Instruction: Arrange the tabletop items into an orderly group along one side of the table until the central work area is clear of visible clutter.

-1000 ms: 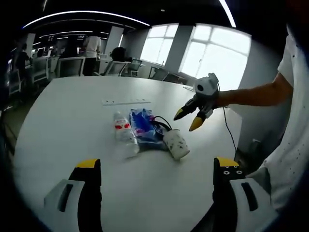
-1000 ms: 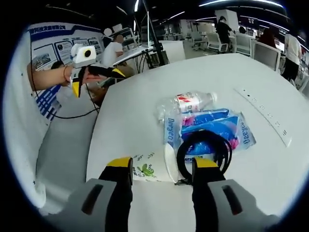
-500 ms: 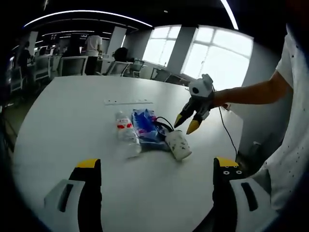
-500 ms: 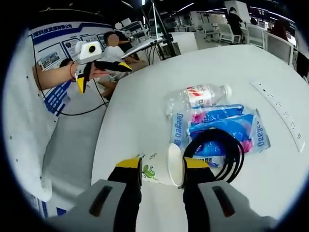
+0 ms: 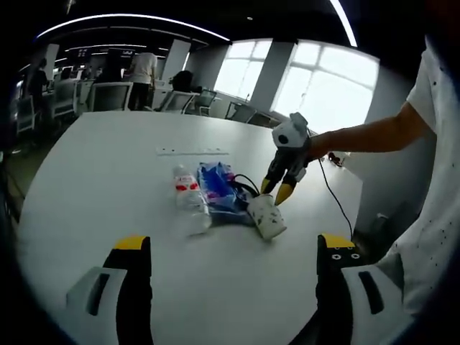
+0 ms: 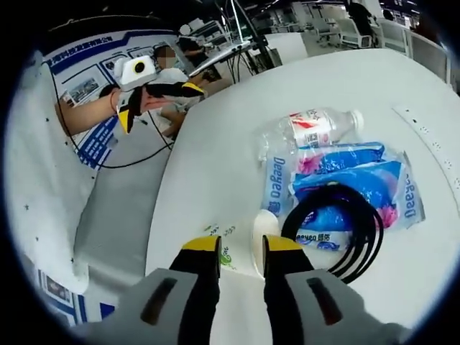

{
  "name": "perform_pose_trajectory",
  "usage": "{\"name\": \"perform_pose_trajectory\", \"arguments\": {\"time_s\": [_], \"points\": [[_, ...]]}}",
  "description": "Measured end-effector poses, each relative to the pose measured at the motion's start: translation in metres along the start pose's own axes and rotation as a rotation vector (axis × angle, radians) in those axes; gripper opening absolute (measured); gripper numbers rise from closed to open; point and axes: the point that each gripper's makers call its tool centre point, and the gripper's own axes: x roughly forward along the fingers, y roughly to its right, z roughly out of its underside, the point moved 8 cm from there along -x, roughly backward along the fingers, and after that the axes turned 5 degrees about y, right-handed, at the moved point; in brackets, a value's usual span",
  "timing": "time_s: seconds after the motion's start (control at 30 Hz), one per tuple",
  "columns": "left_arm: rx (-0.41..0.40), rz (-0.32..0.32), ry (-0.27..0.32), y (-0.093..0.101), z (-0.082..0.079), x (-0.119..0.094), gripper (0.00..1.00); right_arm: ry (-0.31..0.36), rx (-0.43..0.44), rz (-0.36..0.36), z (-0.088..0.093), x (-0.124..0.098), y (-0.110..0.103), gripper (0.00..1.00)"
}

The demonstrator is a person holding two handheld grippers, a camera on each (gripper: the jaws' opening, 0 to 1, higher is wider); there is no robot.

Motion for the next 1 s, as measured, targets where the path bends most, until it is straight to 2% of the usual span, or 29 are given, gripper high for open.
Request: {"name": "perform_pose_trajectory", "arguments": {"time_s": [0.17, 0.43, 0.63, 0.7, 0.73, 0.8, 0.9, 1.0], "points": [[-0.002, 0.001, -0.002, -0.001, 0.001, 0.001, 0.98, -0.013, 0.015, -0.034, 0.0, 0.002, -0.001, 0.12], [-0.001, 0.01, 0.0, 0.0, 0.0, 0.005, 0.98, -0.027, 0.042, -0.081, 0.0, 0.002, -0.009, 0.07], [-0.003, 0.019, 0.001, 0.002, 0.0, 0.006, 0.97, -0.02, 0.088, -0.158, 0.0, 0.001, -0.028, 0.01], [-0.001, 0.021, 0.001, 0.002, 0.0, 0.005, 0.98, -0.015, 0.133, -0.208, 0.0, 0.001, -0.037, 0.0], [-0.002, 0.022, 0.002, 0.002, 0.0, 0.005, 0.98, -0.002, 0.101, -0.19, -0.001, 0.002, -0.036, 0.0], [-0.003, 0.023, 0.003, 0.002, 0.0, 0.005, 0.98, -0.028, 0.112, -0.197, 0.002, 0.002, -0.041, 0.0], [0.0, 0.026, -0.001, 0.002, 0.002, 0.005, 0.98, -0.022, 0.11, -0.194, 0.002, 0.001, -0.042, 0.0], [-0.001, 0.027, 0.002, 0.002, 0.002, 0.004, 0.98, 0.015, 0.084, -0.155, -0.005, -0.001, -0.045, 0.0]]}}
